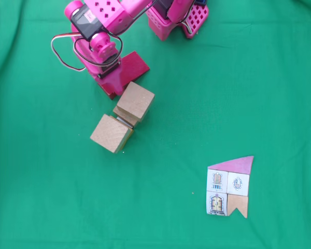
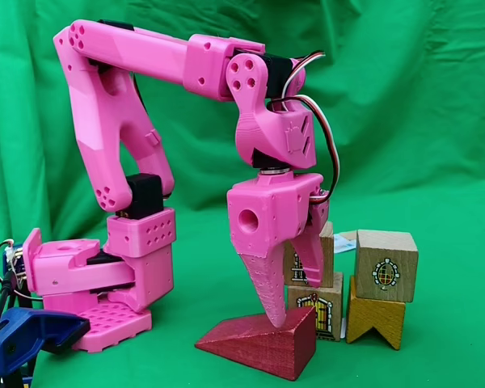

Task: Grasp some building blocks and build the house on the picture.

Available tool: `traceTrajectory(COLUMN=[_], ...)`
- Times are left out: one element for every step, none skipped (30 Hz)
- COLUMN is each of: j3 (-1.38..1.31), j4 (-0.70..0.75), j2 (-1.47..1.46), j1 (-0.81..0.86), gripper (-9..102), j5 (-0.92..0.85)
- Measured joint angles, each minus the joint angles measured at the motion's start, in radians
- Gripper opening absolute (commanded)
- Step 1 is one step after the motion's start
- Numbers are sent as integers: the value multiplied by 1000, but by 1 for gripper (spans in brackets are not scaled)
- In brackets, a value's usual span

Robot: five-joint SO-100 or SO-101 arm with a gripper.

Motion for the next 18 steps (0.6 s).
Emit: traceTrajectory(j3=[3,6,6,8,8,8,8,8,8,8,8,8,9,11,11,11,11,11], j4=[0,0,0,-3,-6,-8,-9,-15,-25,-43,-61,-89,-110,-132,-149,-163,-169,-173], j2=[0,0,0,0,0,0,0,-5,-14,-28,-38,-51,-61,-71,-72,-75,-77,-78], j1=[0,0,0,0,0,0,0,2,2,2,2,2,2,2,2,2,2,2], gripper=[34,34,34,34,34,34,34,34,34,34,34,34,34,34,34,34,34,34], j5=[-14,-28,-37,-46,-48,-51,-51,-51,-54,-61,-67,-74,-81,-87,-89,-91,-91,-94])
